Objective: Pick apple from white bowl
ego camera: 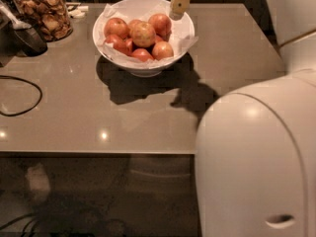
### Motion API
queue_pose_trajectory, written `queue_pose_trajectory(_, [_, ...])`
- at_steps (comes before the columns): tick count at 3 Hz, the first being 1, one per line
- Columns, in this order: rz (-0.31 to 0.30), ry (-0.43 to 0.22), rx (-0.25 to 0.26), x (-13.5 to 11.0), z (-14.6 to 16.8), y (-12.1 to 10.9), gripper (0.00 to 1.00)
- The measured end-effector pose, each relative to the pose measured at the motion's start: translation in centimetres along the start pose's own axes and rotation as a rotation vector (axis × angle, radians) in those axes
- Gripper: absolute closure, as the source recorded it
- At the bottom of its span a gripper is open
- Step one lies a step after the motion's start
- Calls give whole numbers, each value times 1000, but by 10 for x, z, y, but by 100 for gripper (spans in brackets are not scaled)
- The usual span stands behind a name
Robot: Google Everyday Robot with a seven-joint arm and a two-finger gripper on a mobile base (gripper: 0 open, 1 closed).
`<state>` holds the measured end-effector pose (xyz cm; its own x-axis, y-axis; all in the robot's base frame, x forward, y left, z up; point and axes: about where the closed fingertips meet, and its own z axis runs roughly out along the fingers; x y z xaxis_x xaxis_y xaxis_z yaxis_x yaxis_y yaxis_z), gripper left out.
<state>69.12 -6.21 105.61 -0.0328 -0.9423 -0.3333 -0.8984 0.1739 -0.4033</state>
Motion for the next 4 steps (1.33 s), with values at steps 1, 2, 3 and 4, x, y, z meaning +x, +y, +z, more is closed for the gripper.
queue_pose_trajectory(1, [-15,-8,-18,-13,21,-5,0])
queue_pose_trajectory(2, [-27,-11,-29,-23,37,-8,18])
queue_pose_trajectory(3, [-36,-11,-46,-31,51,-8,36])
queue_pose_trajectory(4, [-37,-7,-59,-34,62,-8,30])
